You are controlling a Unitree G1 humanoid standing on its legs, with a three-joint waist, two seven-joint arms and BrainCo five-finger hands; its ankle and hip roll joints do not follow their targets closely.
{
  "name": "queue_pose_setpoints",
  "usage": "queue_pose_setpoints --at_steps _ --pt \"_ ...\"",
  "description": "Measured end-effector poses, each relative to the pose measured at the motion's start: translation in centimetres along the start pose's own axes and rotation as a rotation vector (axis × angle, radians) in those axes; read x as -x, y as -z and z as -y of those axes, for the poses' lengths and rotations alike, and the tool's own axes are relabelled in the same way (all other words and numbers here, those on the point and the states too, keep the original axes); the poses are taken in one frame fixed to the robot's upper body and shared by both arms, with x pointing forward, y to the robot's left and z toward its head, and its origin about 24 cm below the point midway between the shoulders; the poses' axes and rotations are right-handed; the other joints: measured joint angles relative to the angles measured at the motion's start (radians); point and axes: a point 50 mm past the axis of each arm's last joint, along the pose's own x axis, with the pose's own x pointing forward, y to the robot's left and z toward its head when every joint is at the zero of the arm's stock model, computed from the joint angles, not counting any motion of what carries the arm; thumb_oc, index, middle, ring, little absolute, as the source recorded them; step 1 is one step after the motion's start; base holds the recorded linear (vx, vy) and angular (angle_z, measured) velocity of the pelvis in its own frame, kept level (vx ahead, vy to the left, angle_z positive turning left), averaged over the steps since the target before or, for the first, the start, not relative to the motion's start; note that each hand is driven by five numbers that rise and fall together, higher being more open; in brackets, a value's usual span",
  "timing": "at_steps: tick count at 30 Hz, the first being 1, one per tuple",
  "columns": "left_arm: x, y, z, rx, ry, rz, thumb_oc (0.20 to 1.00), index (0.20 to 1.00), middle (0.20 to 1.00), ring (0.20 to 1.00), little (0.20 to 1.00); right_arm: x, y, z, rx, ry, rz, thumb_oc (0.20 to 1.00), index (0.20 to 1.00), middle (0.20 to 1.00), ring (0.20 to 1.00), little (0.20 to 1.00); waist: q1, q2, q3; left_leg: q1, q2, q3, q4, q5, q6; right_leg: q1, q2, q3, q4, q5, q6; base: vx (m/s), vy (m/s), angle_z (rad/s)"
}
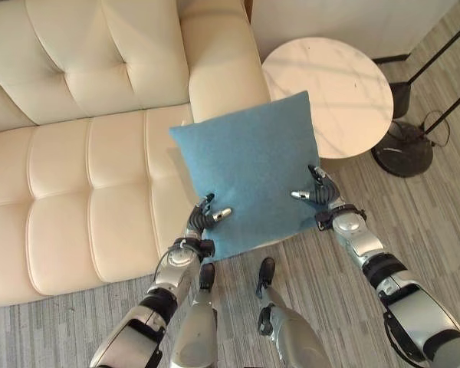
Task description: Pick up all the scattered cushions and arrange them neatly on the sofa.
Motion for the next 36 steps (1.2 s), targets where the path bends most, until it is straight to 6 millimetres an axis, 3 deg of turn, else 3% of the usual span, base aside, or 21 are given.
queue_pose_setpoints --at_steps 1,3,5,7,10,11,15,19,24,25,26,28,29,31,32,33,35,36 --pt "-0.5 -1.2 0.5 0.052 -0.019 0.035 0.200 0.200 0.200 0.200 0.200 -0.2 -1.0 -0.4 -0.063 0.008 0.034 0.200 0.200 0.200 0.200 0.200 -0.005 0.001 0.014 0.000 0.000 -0.001 -0.011 0.009 -0.008 -0.005 0.000 0.000 0.000 0.006 -0.002 0.00 0.000 0.00" --pt "-0.3 -1.6 0.4 0.110 -0.047 0.061 0.200 0.200 0.200 0.200 0.200 0.0 -1.2 -0.5 -0.130 0.012 0.056 0.200 0.200 0.200 0.200 0.200 -0.012 0.002 0.014 0.005 0.000 -0.003 -0.022 0.016 -0.009 -0.004 0.000 0.000 0.000 0.008 -0.005 0.00 0.028 0.02" --pt "0.9 -2.8 0.5 0.193 -0.034 0.140 0.200 0.200 0.200 0.200 0.200 1.6 -1.2 -0.3 -0.203 -0.006 0.118 0.200 0.200 0.200 0.200 0.200 -0.014 0.002 0.014 0.022 -0.001 -0.006 -0.051 0.034 -0.006 0.000 0.000 0.000 0.000 0.011 -0.007 0.00 0.089 0.02" --pt "1.8 -3.5 0.3 0.215 -0.015 0.192 0.200 0.200 0.200 0.200 0.200 3.5 0.1 -0.7 -0.260 -0.020 0.110 0.200 0.200 0.200 0.200 0.200 -0.016 0.002 0.014 0.060 -0.002 -0.005 -0.072 0.040 -0.001 0.028 -0.002 0.002 0.000 0.010 -0.010 0.02 0.123 0.01" --pt "4.4 -5.5 0.5 0.236 0.076 0.301 0.200 0.200 0.200 0.200 0.200 7.7 1.9 -0.9 -0.334 -0.044 0.102 0.200 0.200 0.200 0.200 0.200 -0.019 0.007 0.011 0.141 -0.014 -0.001 -0.084 0.027 0.021 0.103 -0.013 0.006 0.000 0.005 -0.011 0.11 0.216 0.00" --pt "6.2 -5.2 0.0 0.209 0.100 0.324 0.200 0.200 0.200 0.200 0.200 9.8 2.2 -1.1 -0.349 -0.072 0.109 0.200 0.200 0.200 0.200 0.200 -0.035 0.018 -0.035 0.164 -0.028 0.000 -0.086 0.012 0.034 0.126 -0.027 0.007 0.000 -0.005 -0.005 0.12 0.234 0.03" --pt "7.9 -5.0 -1.0 0.170 0.099 0.348 0.200 0.200 0.200 0.200 0.200 11.0 0.9 -0.8 -0.315 -0.091 0.188 0.200 0.200 0.200 0.200 0.200 -0.042 0.035 -0.088 0.198 -0.043 0.011 -0.093 0.008 0.051 0.151 -0.041 0.019 0.000 -0.008 0.002 0.04 0.172 -0.04" --pt "9.5 -6.4 -1.6 0.173 0.099 0.428 0.200 0.200 0.200 0.200 0.200 11.9 -0.6 -1.3 -0.378 -0.092 0.270 0.200 0.200 0.200 0.200 0.200 -0.042 0.037 -0.148 0.229 -0.070 0.028 -0.092 -0.004 0.068 0.175 -0.062 0.037 0.000 -0.009 0.021 -0.08 0.150 -0.12" --pt "9.6 -7.4 -2.2 0.133 0.090 0.483 0.200 0.200 0.200 0.200 0.200 11.4 -1.6 -1.4 -0.375 -0.105 0.309 0.200 0.200 0.200 0.200 0.200 -0.044 0.024 -0.164 0.209 -0.089 0.084 -0.033 -0.028 0.092 0.148 -0.089 0.092 0.030 -0.008 0.063 -0.20 0.033 -0.27" --pt "9.5 -7.5 -2.0 0.136 0.095 0.489 0.200 0.200 0.200 0.200 0.200 11.3 -1.6 -1.3 -0.363 -0.102 0.314 0.200 0.200 0.200 0.200 0.200 -0.044 0.027 -0.165 0.187 -0.081 0.095 -0.011 -0.022 0.108 0.131 -0.089 0.108 0.056 -0.035 0.106 -0.21 -0.038 0.10" --pt "9.4 -7.8 -1.8 0.142 0.101 0.499 0.200 0.200 0.200 0.200 0.200 11.1 -1.7 -1.1 -0.351 -0.100 0.317 0.200 0.200 0.200 0.200 0.200 -0.043 0.046 -0.161 0.167 -0.058 0.094 -0.002 -0.017 0.115 0.085 -0.073 0.129 0.159 -0.092 0.116 -0.15 -0.094 0.12" --pt "9.4 -7.8 -1.6 0.147 0.108 0.502 0.200 0.200 0.200 0.200 0.200 11.0 -1.5 -0.8 -0.330 -0.099 0.309 0.200 0.200 0.200 0.200 0.200 -0.037 0.066 -0.162 0.149 -0.024 0.069 0.012 -0.011 0.111 0.040 -0.041 0.150 0.407 -0.216 0.120 -0.10 -0.114 0.23" --pt "9.4 -7.7 -1.6 0.142 0.108 0.497 0.200 0.200 0.200 0.200 0.200 11.1 -1.5 -0.8 -0.316 -0.101 0.310 0.200 0.200 0.200 0.200 0.200 -0.031 0.061 -0.164 0.149 -0.019 0.050 0.026 -0.011 0.106 0.065 -0.040 0.161 0.496 -0.285 0.130 -0.13 -0.197 0.34" --pt "9.4 -7.7 -2.0 0.124 0.106 0.496 0.200 0.200 0.200 0.200 0.200 10.9 -1.9 -0.9 -0.306 -0.098 0.329 0.200 0.200 0.200 0.200 0.200 0.008 0.051 -0.171 0.136 -0.024 0.023 0.037 0.005 0.081 0.161 -0.041 0.192 0.467 -0.376 0.126 -0.26 -0.256 0.44" --pt "9.4 -7.6 -2.0 0.126 0.104 0.492 0.200 0.200 0.200 0.200 0.200 10.8 -1.9 -0.9 -0.301 -0.096 0.335 0.200 0.200 0.200 0.200 0.200 0.018 0.057 -0.168 0.117 -0.030 -0.013 0.047 0.016 0.064 0.215 -0.024 0.191 0.357 -0.412 0.077 -0.45 -0.266 0.88" --pt "9.8 -6.9 -1.8 0.159 0.089 0.474 0.200 0.200 0.200 0.200 0.200 10.9 -1.8 -0.8 -0.289 -0.101 0.331 0.200 0.200 0.200 0.200 0.200 0.027 0.109 -0.171 0.081 0.003 -0.069 0.042 0.048 0.028 0.258 0.033 0.158 0.244 -0.346 0.037 -0.35 -0.196 0.98" --pt "10.1 -6.4 -1.8 0.182 0.077 0.467 0.200 0.200 0.200 0.200 0.200 10.9 -2.0 -0.6 -0.282 -0.102 0.350 0.200 0.200 0.200 0.200 0.200 0.047 0.142 -0.180 0.028 0.042 -0.117 0.012 0.069 -0.038 0.227 0.078 0.122 0.207 -0.317 -0.006 -0.29 -0.076 0.76" --pt "10.2 -6.0 -2.0 0.182 0.069 0.453 0.200 0.200 0.200 0.200 0.200 10.7 -2.0 -0.7 -0.280 -0.104 0.348 0.200 0.200 0.200 0.200 0.200 0.061 0.143 -0.179 0.016 0.054 -0.118 0.001 0.043 -0.057 0.210 0.091 0.109 0.210 -0.306 -0.029 -0.34 -0.035 0.28"
